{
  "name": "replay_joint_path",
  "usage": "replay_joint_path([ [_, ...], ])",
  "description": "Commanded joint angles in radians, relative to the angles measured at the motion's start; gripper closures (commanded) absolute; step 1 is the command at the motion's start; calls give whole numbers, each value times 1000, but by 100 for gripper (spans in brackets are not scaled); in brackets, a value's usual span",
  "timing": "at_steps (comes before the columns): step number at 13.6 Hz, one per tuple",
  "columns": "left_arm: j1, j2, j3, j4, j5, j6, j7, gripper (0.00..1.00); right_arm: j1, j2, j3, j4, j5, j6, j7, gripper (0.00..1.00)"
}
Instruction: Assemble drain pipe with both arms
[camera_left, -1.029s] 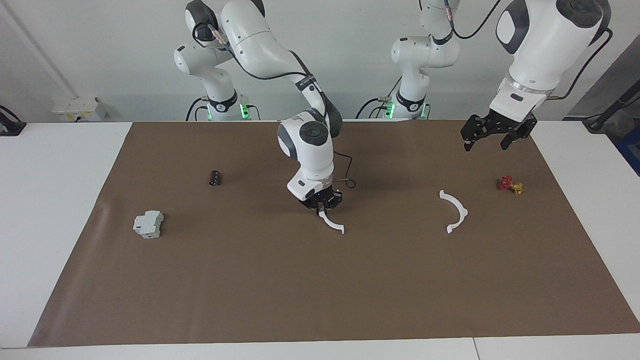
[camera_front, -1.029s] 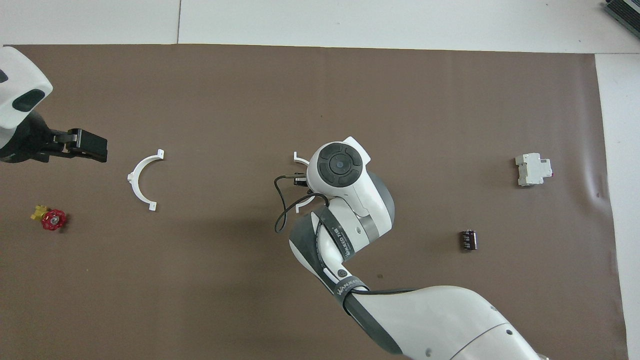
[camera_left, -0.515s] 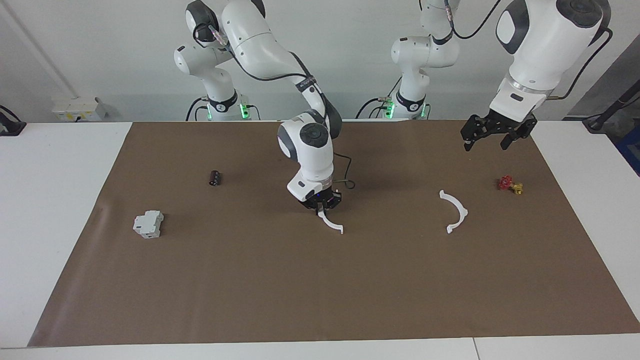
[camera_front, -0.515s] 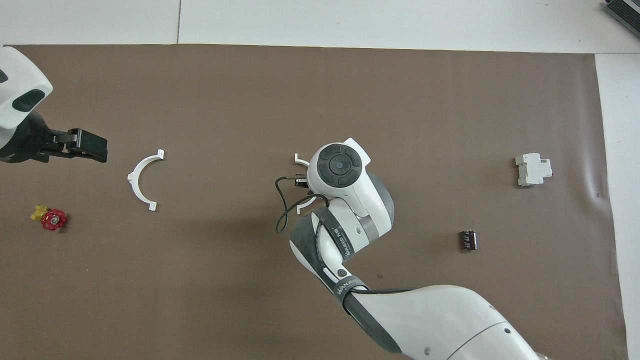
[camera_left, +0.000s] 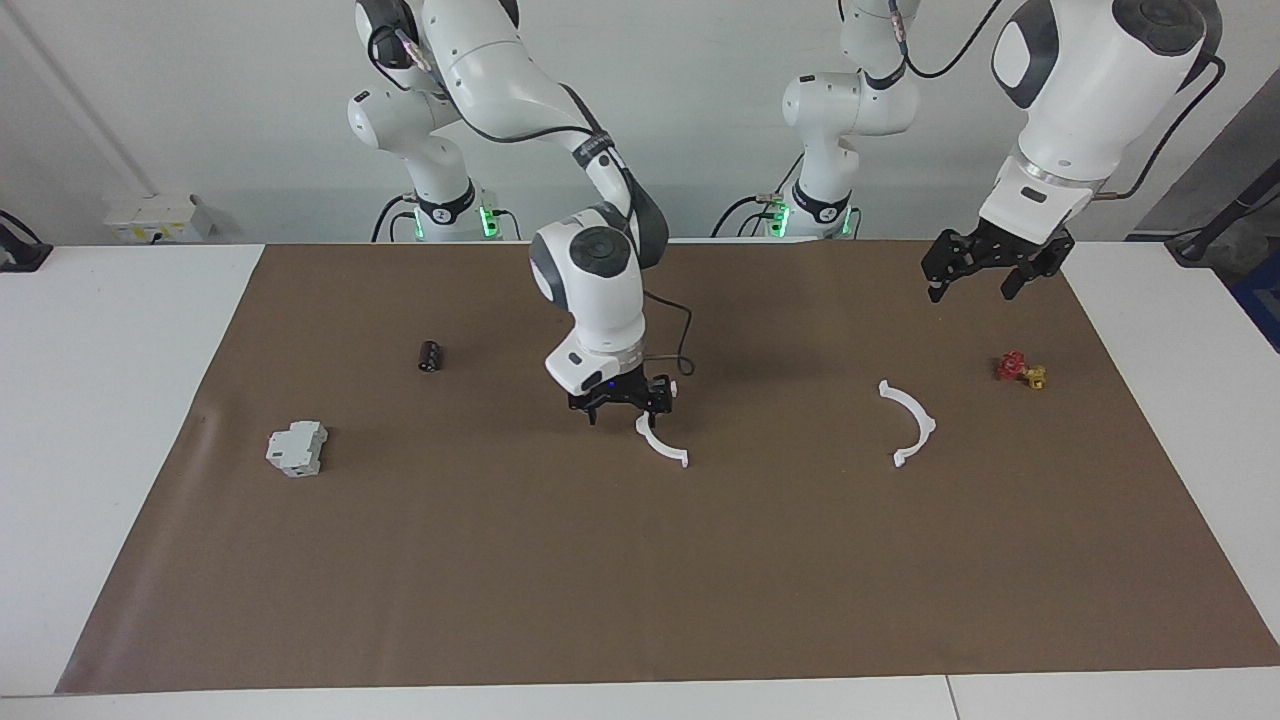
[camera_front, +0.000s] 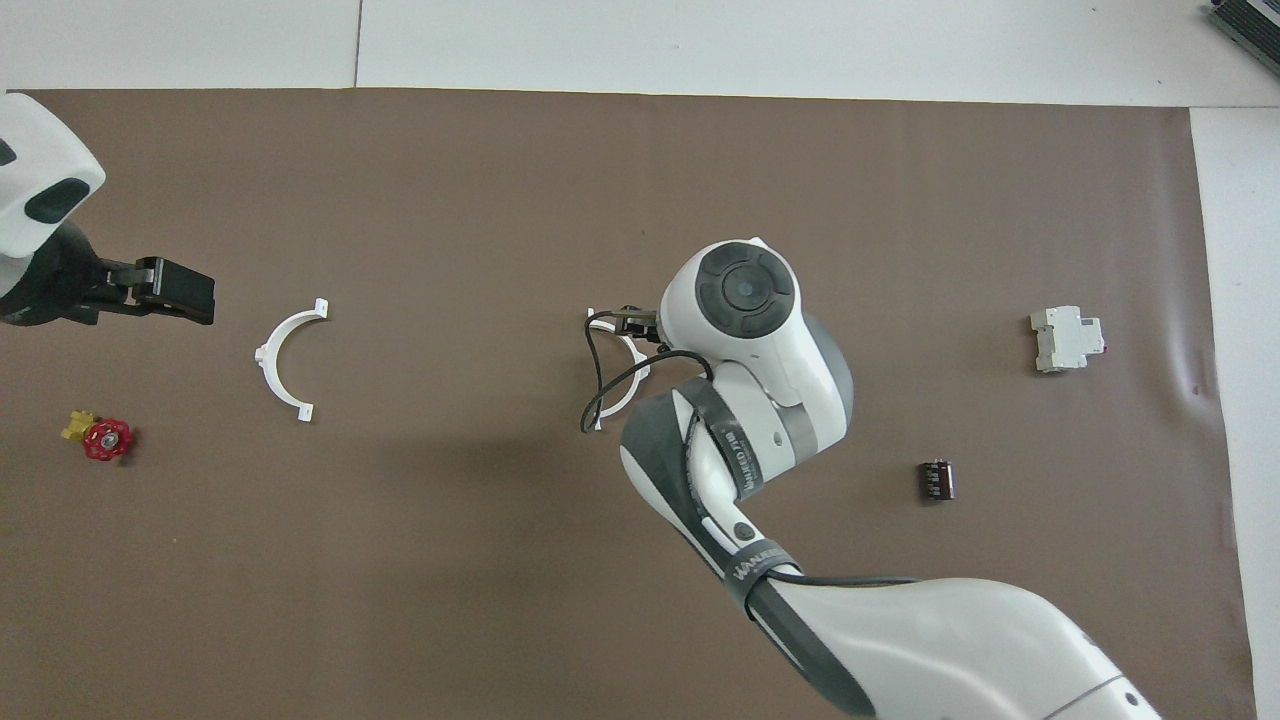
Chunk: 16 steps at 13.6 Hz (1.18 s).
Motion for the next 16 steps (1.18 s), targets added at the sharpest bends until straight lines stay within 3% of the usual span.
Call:
replay_joint_path([
  [1, 1, -20, 1, -18, 7, 11, -10, 0, -127, -103, 9, -18, -14, -92, -102, 0],
  [6, 3, -22, 4, -19, 9, 6, -11, 0, -343, -202, 9, -18, -99, -264, -341, 0],
  [8, 38, -40, 4, -68, 9, 38, -7, 0, -408, -236, 9, -20, -102, -364, -421, 0],
  [11, 75, -111, 4, -313, 9, 427, -2, 0, -497, -275, 9, -20, -105, -418, -545, 0],
  [16, 110, -5, 4, -386, 9, 621, -1, 0, -560, -358, 9, -14, -140, -533, -636, 0],
])
